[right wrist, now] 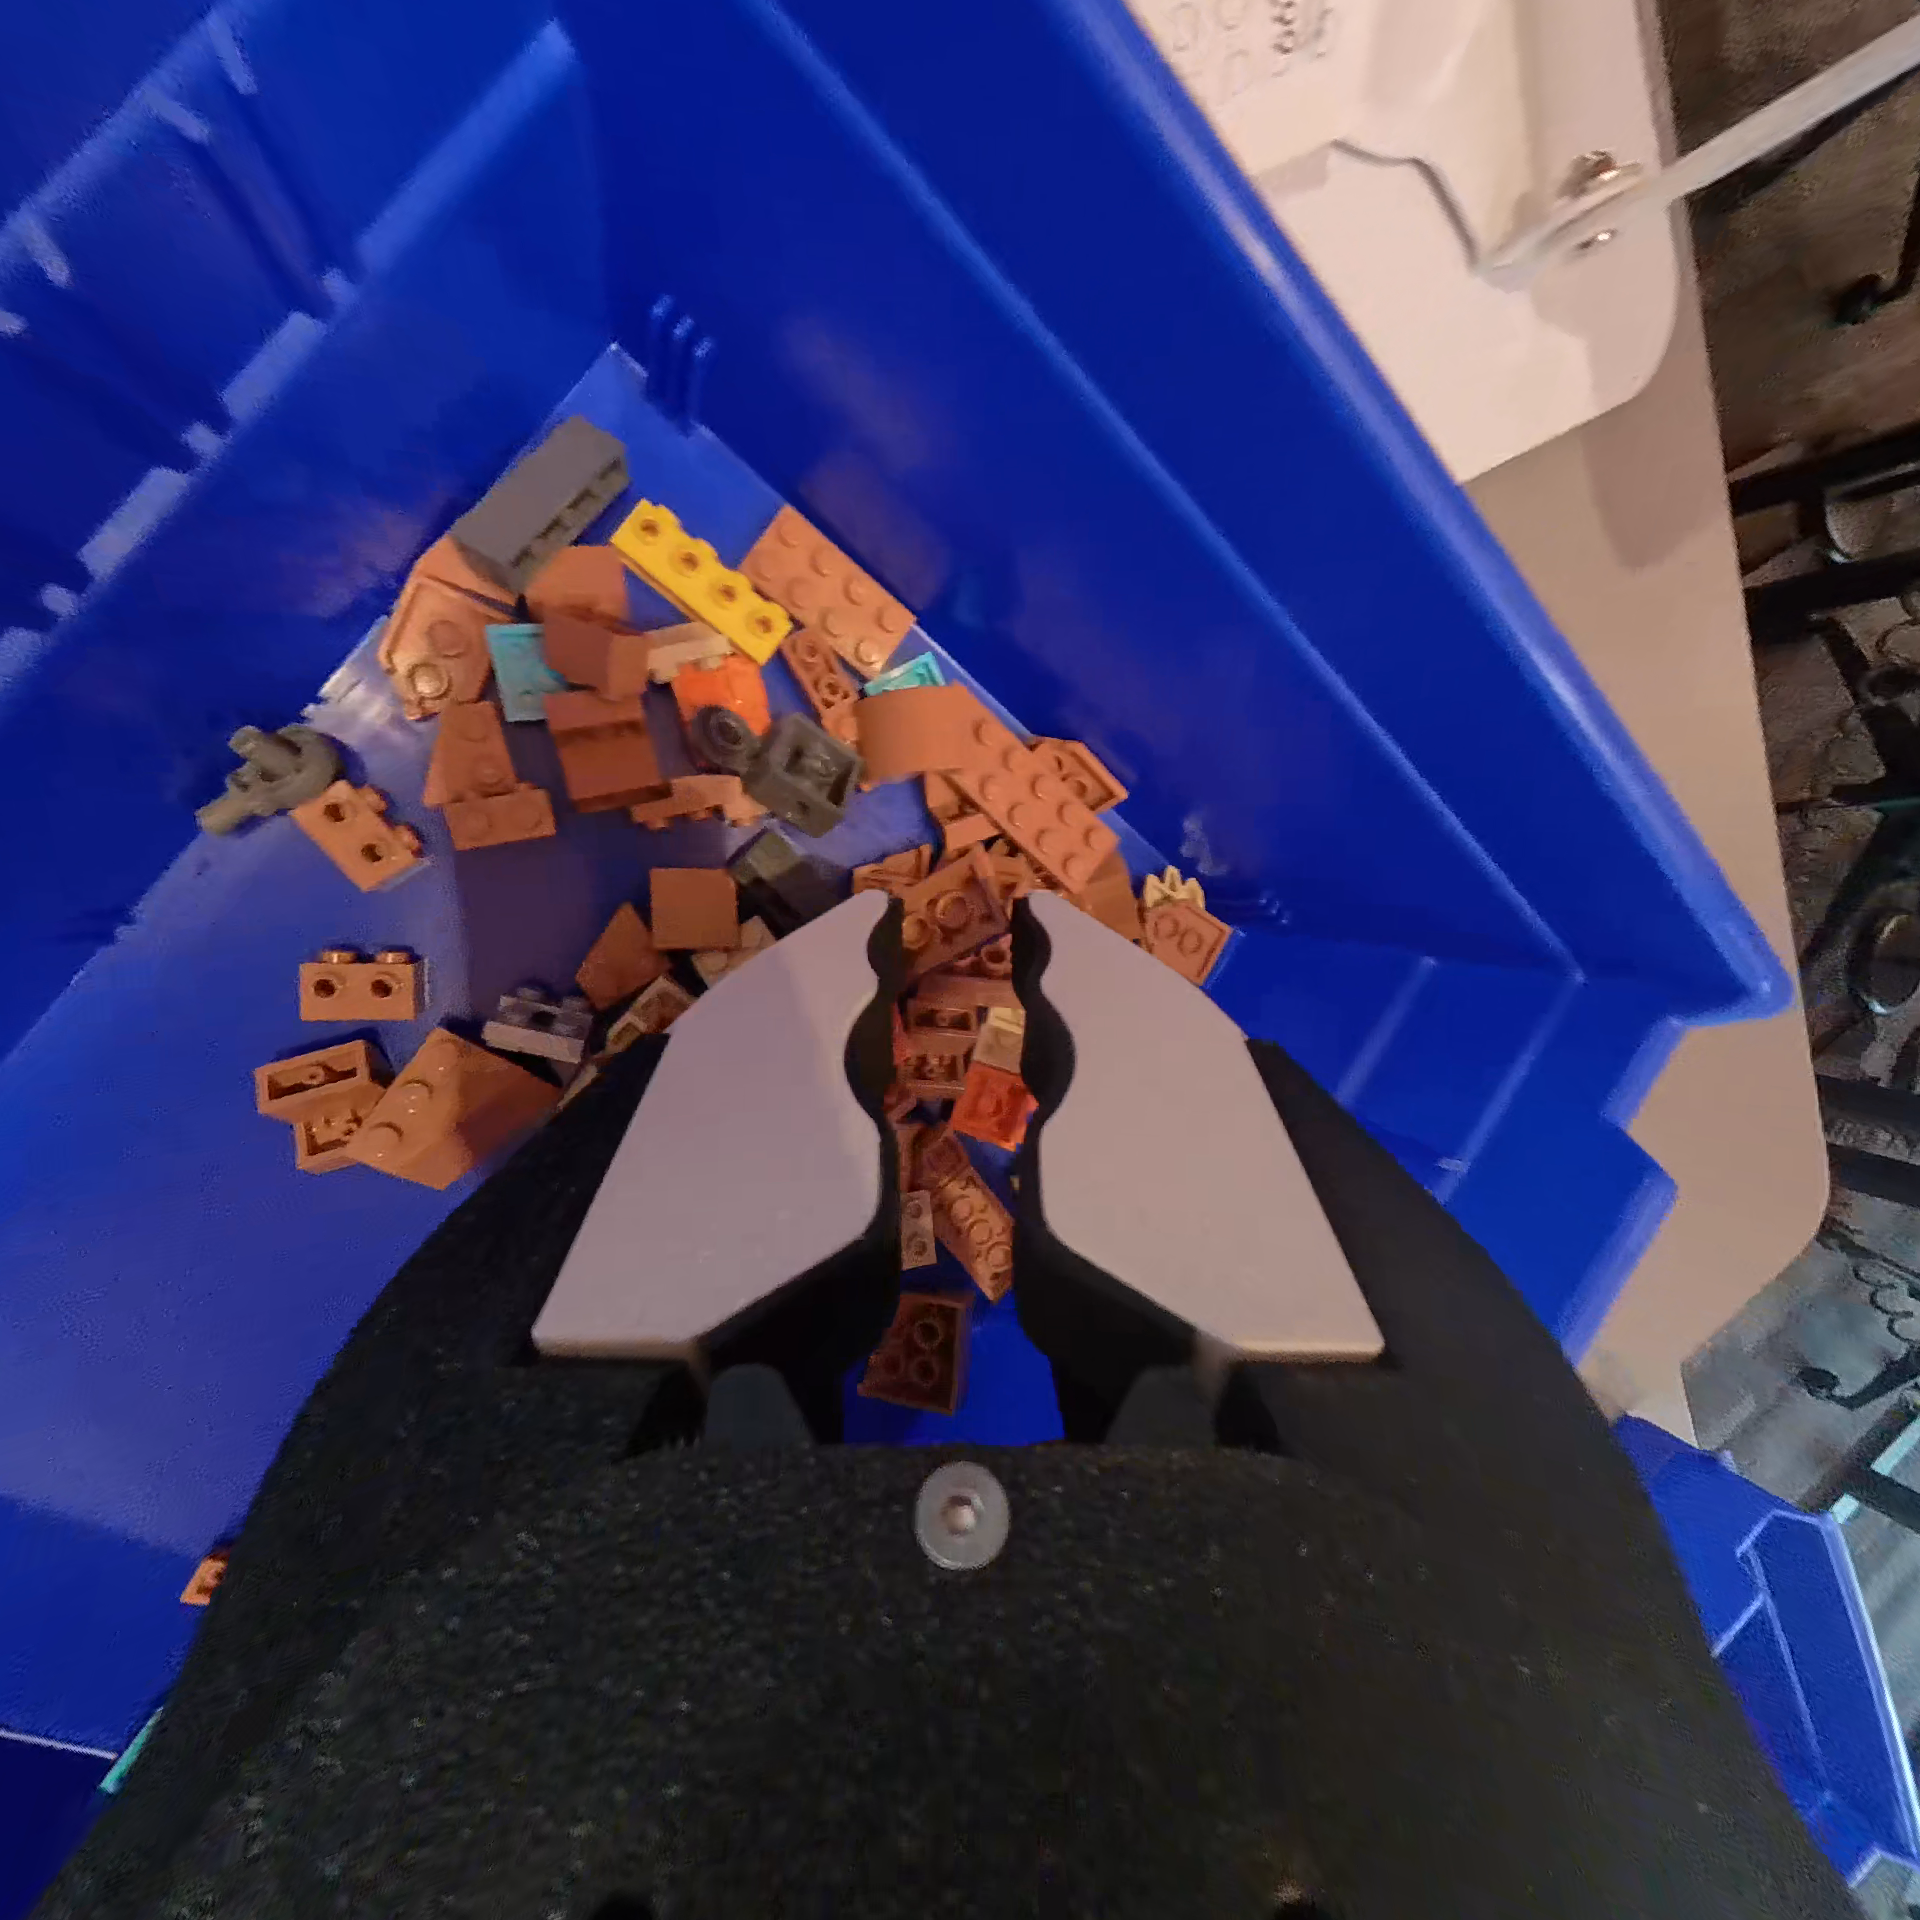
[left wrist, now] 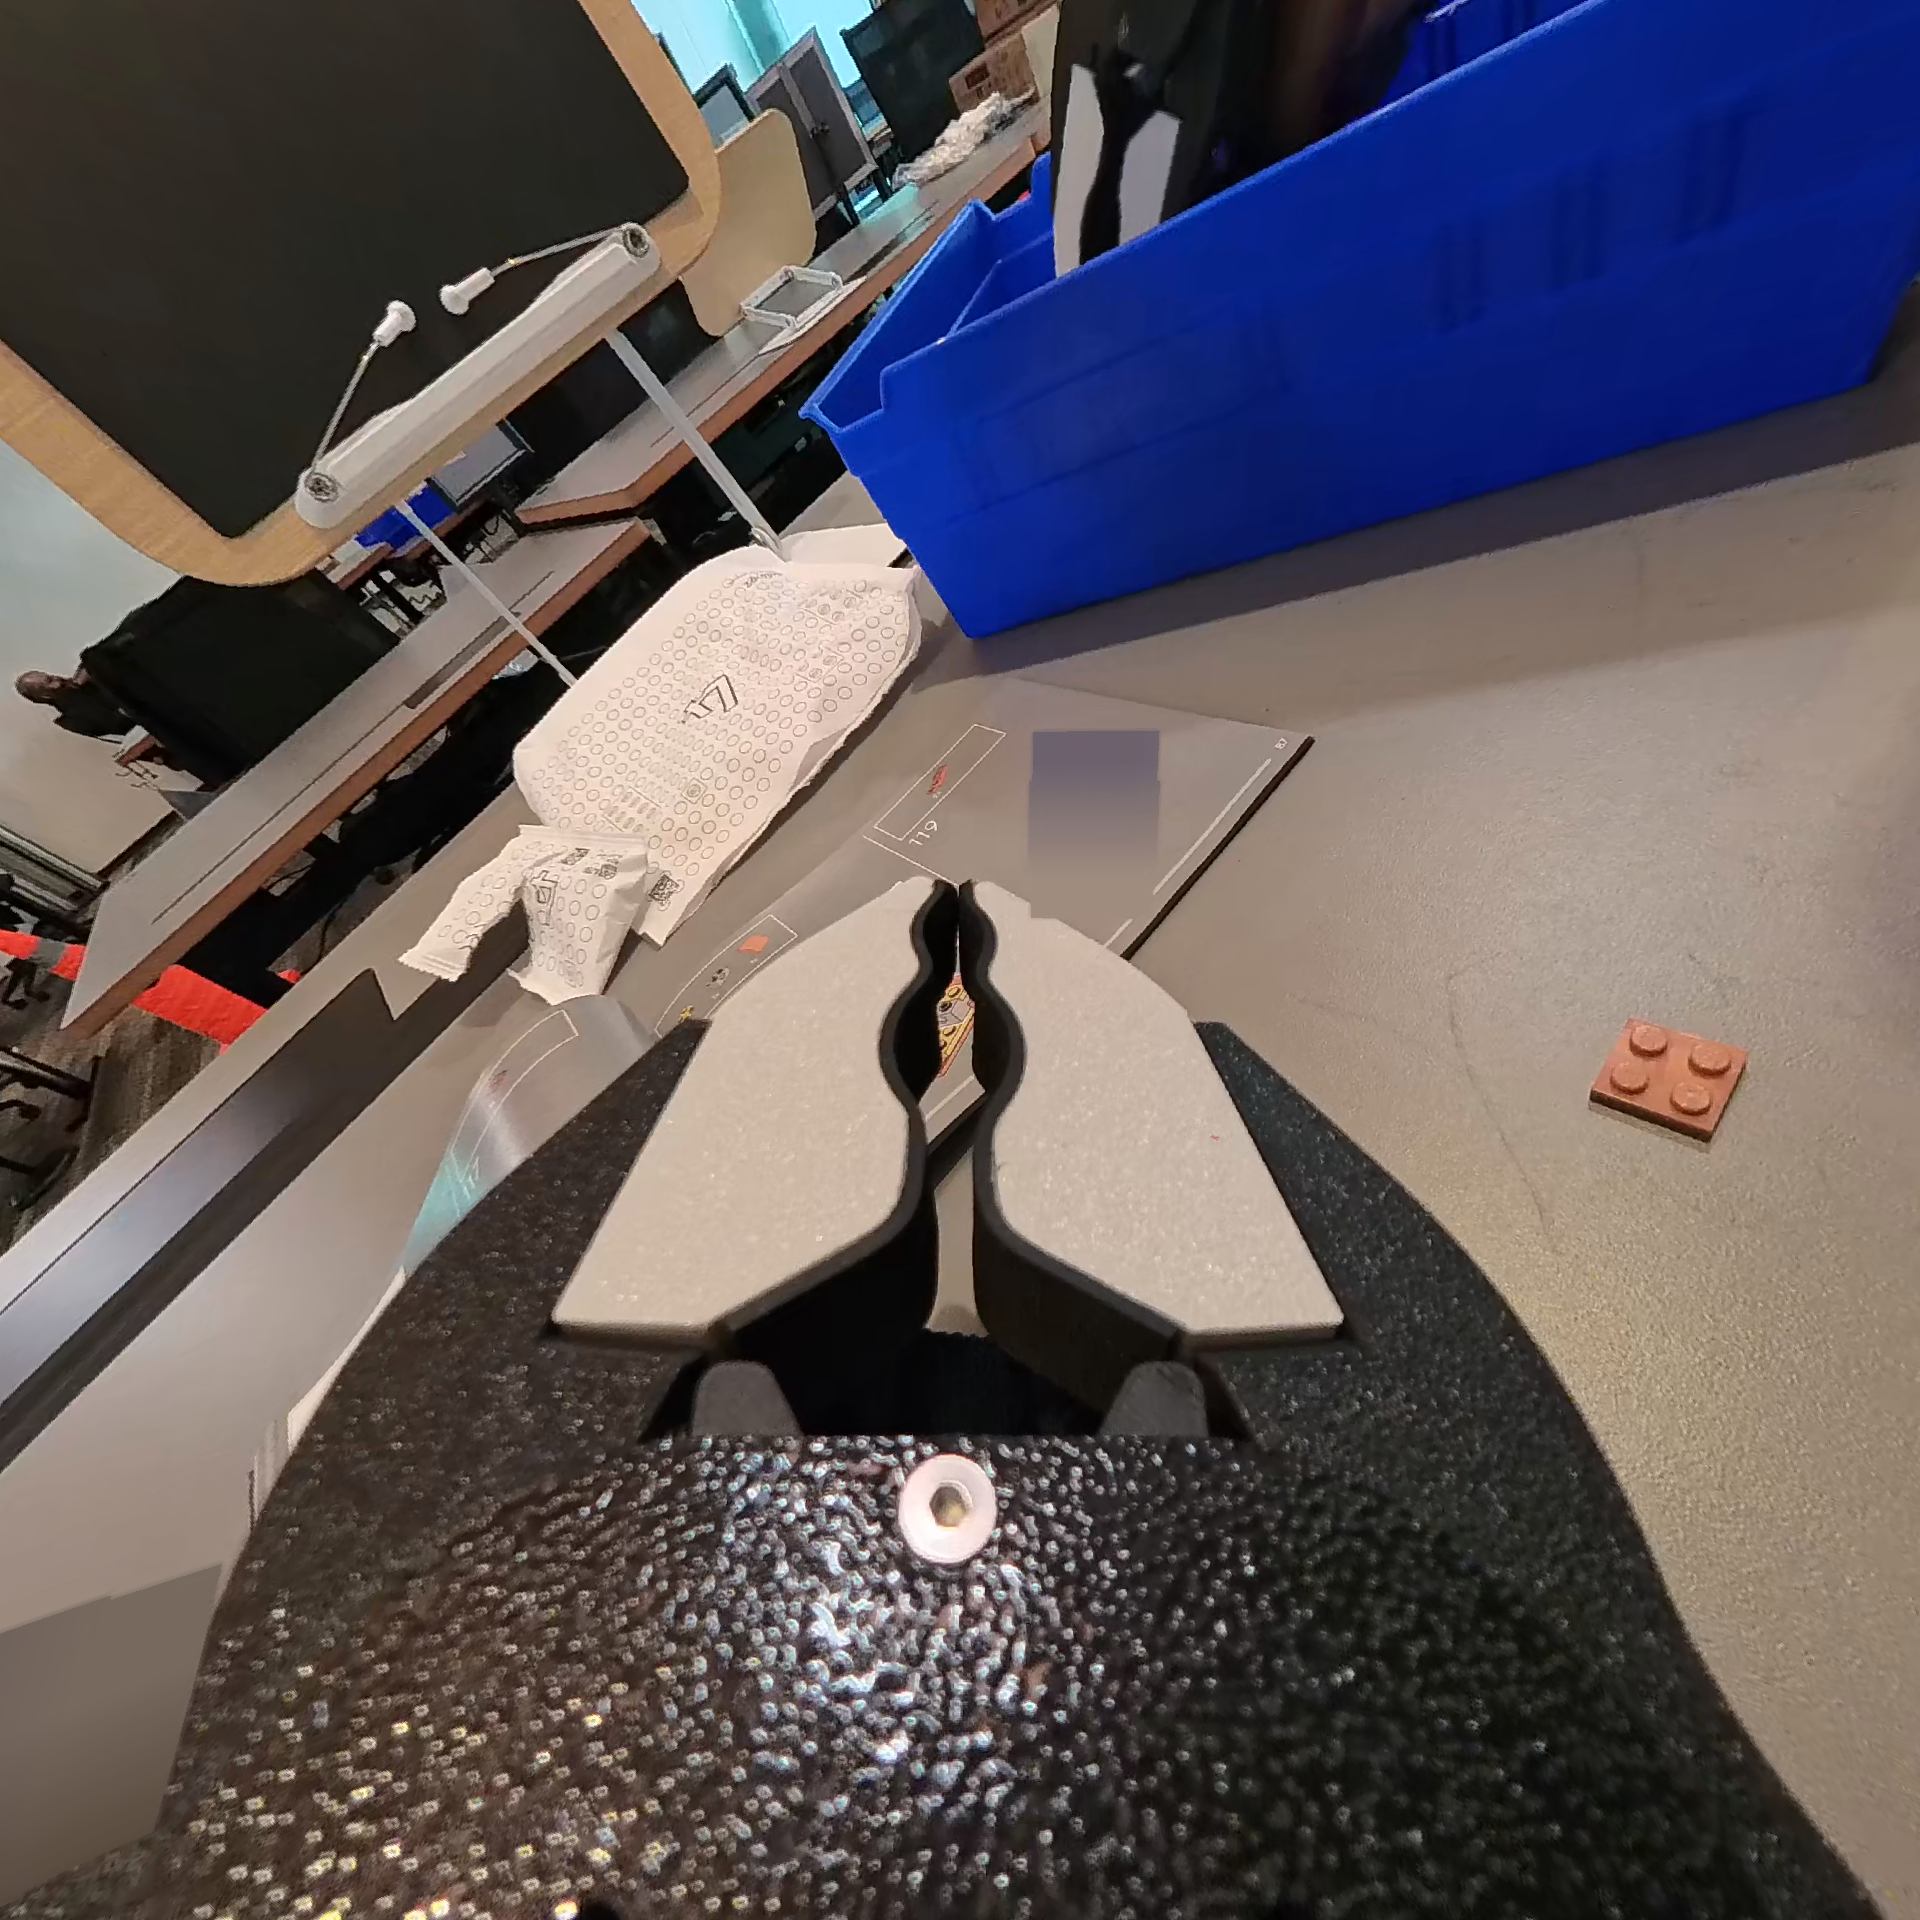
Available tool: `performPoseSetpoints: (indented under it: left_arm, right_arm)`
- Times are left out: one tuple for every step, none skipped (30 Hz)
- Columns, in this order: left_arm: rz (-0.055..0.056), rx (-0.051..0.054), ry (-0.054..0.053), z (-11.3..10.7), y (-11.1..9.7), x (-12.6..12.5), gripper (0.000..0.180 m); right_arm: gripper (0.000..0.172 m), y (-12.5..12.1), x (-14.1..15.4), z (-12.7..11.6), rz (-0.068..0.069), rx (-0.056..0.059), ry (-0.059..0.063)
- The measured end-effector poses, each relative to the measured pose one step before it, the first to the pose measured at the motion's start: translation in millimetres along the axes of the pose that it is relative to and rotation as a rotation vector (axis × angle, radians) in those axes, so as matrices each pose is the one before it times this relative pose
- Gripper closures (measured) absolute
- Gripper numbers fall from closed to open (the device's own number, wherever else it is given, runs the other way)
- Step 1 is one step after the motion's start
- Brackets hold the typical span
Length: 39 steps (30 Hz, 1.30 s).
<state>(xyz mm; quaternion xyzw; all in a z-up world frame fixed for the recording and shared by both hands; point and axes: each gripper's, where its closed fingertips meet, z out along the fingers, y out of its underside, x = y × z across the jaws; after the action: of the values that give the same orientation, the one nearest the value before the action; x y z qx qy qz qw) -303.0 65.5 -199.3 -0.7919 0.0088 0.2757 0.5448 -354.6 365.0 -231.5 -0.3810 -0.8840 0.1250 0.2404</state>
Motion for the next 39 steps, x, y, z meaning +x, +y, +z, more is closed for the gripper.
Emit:
performPoseSetpoints:
  left_arm:
    - [-0.0002,-0.0004,0.0001,0.1,0.04,-0.03,0.18]
    - [-0.0001,0.0001,-0.0002,-0.08,0.03,-0.05,0.18]
    - [-0.0004,0.0005,-0.0001,0.01,-0.15,-0.04,0.18]
    - [-0.0003,0.0002,-0.0002,-0.03,0.05,-0.12,0.18]
    - [0.0003,-0.0005,0.0002,0.05,0.02,0.03,0.18]
    - [0.0006,-0.0008,0.0001,0.02,0.11,0.13,0.18]
    - [0.0007,-0.0003,0.0003,0.06,0.0,0.02,0.18]
    - [0.0004,-0.0004,0.0004,0.08,0.1,0.09,0.18]
    - [0.0005,-0.0002,0.0,0.03,-0.05,0.07,0.18]
    - [0.0005,0.0004,0.0,-0.07,0.04,0.07,0.18]
    - [0.0001,0.0003,0.0001,0.02,-0.04,0.01,0.18]
    - [-0.0001,0.0,0.0,0.0,0.0,0.01,0.18]
    - [-0.0001,0.0,-0.0001,-0.03,-0.09,-0.05,0.18]
    - [-0.0004,0.0,0.0002,-0.04,0.07,-0.06,0.18]
    - [-0.0002,-0.0001,0.0004,0.12,0.0,0.01,0.18]
    - [0.0002,-0.0004,0.0,-0.03,0.05,-0.01,0.18]
    - [0.0007,-0.0005,0.0003,0.03,0.08,0.15,0.18]
    - [0.0008,-0.0001,0.0,0.1,0.06,0.02,0.18]
    - [0.0003,-0.0001,0.0002,-0.05,-0.01,0.09,0.18]
    - [0.0002,-0.0001,0.0001,0.08,-0.03,0.03,0.18]
    - [0.0004,0.0002,-0.0002,-0.11,-0.02,0.01,0.18]
    - [0.0002,0.0,0.0,0.0,0.0,-0.01,0.18]
    - [0.0005,-0.0009,-0.0003,0.09,0.2,-0.09,0.18]
    - [0.0006,-0.0007,-0.0003,-0.05,0.09,-0.08,0.18]
    - [0.0001,-0.0001,0.0001,-0.01,0.01,0.01,0.18]
    - [0.0002,-0.0007,-0.0002,0.17,0.04,-0.07,0.18]
    - [0.0006,-0.001,0.0001,0.04,0.17,0.04,0.18]
    - [0.0012,-0.0013,-0.0001,0.15,0.09,0.12,0.18]
    - [0.0015,-0.001,-0.0003,0.07,0.15,0.17,0.18]
    - [0.0012,-0.0002,-0.0001,0.01,0.01,0.14,0.18]
    - [0.0005,0.0006,-0.0005,-0.09,-0.07,-0.05,0.18]
    - [-0.0002,0.0004,-0.001,-0.15,0.03,-0.17,0.18]
    - [-0.0004,-0.0016,-0.001,-0.07,0.34,-0.39,0.18]
    - [-0.0008,-0.0007,-0.001,-0.17,0.16,-0.34,0.18]
    - [-0.0014,0.0008,-0.0001,-0.05,-0.04,-0.18,0.18]
    - [-0.0004,-0.0004,0.0001,0.1,0.04,-0.01,0.18]
    - [0.0011,-0.0011,0.0005,0.07,0.12,0.17,0.18]
    - [0.0021,-0.0011,0.0003,0.14,0.13,0.23,0.18]
    - [0.0018,-0.001,0.0002,0.07,0.16,0.21,0.18]
  right_arm:
    - [0.152,-0.16,2.38,-0.91,0.0048,0.0007,0.0125]
    - [0.152,0.88,2.41,-0.51,-0.0027,-0.0068,0.0171]
    - [0.152,1.11,1.85,-0.34,-0.0078,-0.0086,0.0173]
    - [0.152,0.27,1.04,-0.48,-0.0083,-0.0035,0.0127]
    - [0.151,-0.64,-0.56,-0.46,-0.0118,0.0016,0.0019]
    - [0.151,-1.21,-2.8,-0.61,-0.0131,0.0066,-0.0123]
    - [0.151,-1.65,-4.42,-0.63,-0.0074,0.0103,-0.0253]
    - [0.151,-1.74,-4.76,-0.63,0.0002,0.0107,-0.029]
    - [0.15,-1.81,-3.39,-0.58,0.0036,0.0102,-0.0227]
    - [0.149,-1.39,-1.33,-0.71,0.0036,0.0079,-0.0101]
    - [0.148,-0.67,0.4,-0.8,0.0017,0.0037,0.0012]
    - [0.148,-0.25,0.4,-0.81,-0.0007,0.002,0.0004]
    - [0.147,-0.23,-1.25,-0.99,-0.0006,0.0038,-0.0111]
    - [0.146,-0.72,-2.06,-1.06,0.0015,0.0066,-0.0167]
    - [0.146,-0.84,-1.72,-1.15,0.0016,0.007,-0.0131]
    - [0.145,-0.23,-1.22,-0.85,-0.0003,0.0013,-0.0087]
    - [0.144,1.0,-1.39,-0.73,-0.0043,-0.0057,-0.0084]
    - [0.142,1.83,-1.7,-0.63,-0.0071,-0.0099,-0.0085]
    - [0.141,1.96,-1.26,-0.78,-0.0071,-0.0108,-0.0058]
    - [0.14,2.03,-1.08,-1.03,-0.0073,-0.0106,-0.0045]
    - [0.139,2.17,-0.73,-1.71,-0.0075,-0.011,-0.0035]
    - [0.138,2.15,-0.02,-2.55,-0.0088,-0.0108,0.0003]
    - [0.137,2.23,0.41,-3.37,-0.0137,-0.0102,0.0045]
    - [0.137,2.75,0.43,-3.69,-0.0218,-0.0121,0.0076]
    - [0.137,3.55,0.4,-3.16,-0.0289,-0.0179,0.0116]
    - [0.137,4.6,-0.11,-2.01,-0.0336,-0.0256,0.0125]
    - [0.137,4.62,-1.73,-0.22,-0.0378,-0.0285,0.0061]
    - [0.137,3.59,-4.34,1.43,-0.0368,-0.0237,-0.0087]
    - [0.136,2.16,-6.97,2.3,-0.0303,-0.017,-0.0264]
    - [0.136,0.8,-7.0,2.3,-0.025,-0.01,-0.0304]
    - [0.136,-0.08,-5.24,1.79,-0.0198,-0.0042,-0.0221]
    - [0.136,-0.08,-3.18,1.04,-0.0121,-0.0039,-0.0137]
    - [0.135,0.65,-1.4,0.28,-0.0075,-0.0047,-0.0061]
    - [0.135,0.97,-0.94,-0.09,-0.009,-0.0046,-0.003]
    - [0.134,1.19,-1.44,-0.2,-0.0142,-0.0037,-0.0061]
    - [0.133,0.83,-2.36,0.09,-0.0231,-0.0021,-0.0074]
    - [0.131,0.23,-2.49,0.35,-0.0327,-0.0007,-0.0042]
    - [0.129,-0.44,-2.48,0.52,-0.0365,0.0002,-0.0013]
    - [0.127,-1.67,-2.85,0.67,-0.0341,0.0027,-0.0027]
